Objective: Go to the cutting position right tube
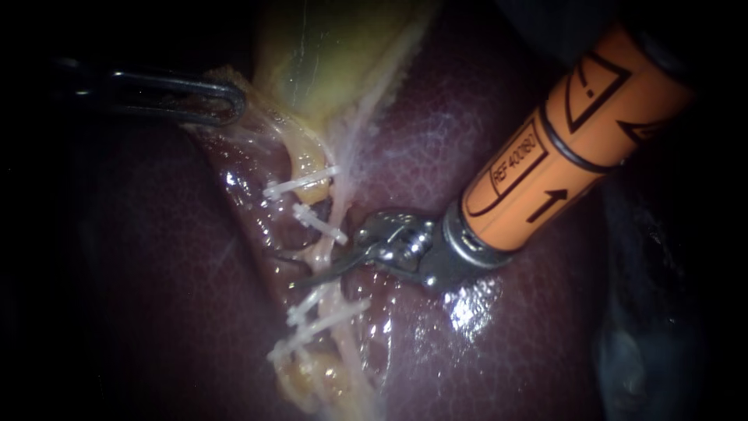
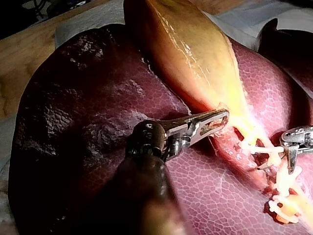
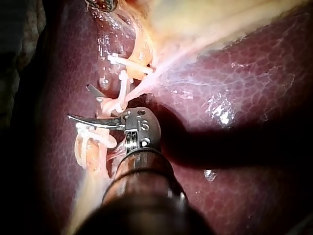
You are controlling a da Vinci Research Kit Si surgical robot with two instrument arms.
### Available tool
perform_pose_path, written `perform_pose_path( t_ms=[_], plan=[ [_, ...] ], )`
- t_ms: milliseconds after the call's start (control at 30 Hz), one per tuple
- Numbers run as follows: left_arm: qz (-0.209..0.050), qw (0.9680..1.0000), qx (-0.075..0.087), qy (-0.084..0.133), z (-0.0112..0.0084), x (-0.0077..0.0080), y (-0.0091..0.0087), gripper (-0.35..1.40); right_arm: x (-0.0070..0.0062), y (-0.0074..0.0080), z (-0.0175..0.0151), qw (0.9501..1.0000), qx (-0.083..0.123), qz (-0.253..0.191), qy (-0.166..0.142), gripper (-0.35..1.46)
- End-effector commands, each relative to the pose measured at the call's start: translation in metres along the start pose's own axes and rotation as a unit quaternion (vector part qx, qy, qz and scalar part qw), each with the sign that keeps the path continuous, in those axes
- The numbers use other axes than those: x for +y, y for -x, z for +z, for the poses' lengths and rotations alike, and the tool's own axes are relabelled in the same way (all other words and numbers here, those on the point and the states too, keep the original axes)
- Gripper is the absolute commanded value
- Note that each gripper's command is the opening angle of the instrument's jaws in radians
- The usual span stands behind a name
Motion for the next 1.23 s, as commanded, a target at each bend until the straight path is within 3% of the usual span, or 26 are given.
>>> perform_pose_path(
  t_ms=[33,167,633,1233],
  plan=[
    [0.0,1.0,0.0,0.0,0.0,0.0,0.0,-0.35,-0.0001,-0.0001,0.0003,1.0,0.001,0.0,0.001,1.05],
    [0.0,1.0,0.0,0.0,0.0,0.0,0.0,-0.35,-0.0001,-0.0003,0.0011,1.0,0.004,0.0,0.003,1.1],
    [0.0,1.0,0.0,0.0,0.0001,0.0001,0.0,-0.35,0.0005,-0.001,0.0022,0.9985,0.045,-0.015,0.028,1.3],
    [0.0,1.0,0.0,0.0,0.0001,0.0001,0.0,-0.35,0.0003,-0.0011,0.0018,0.9981,0.051,-0.014,0.033,1.27]
  ],
)
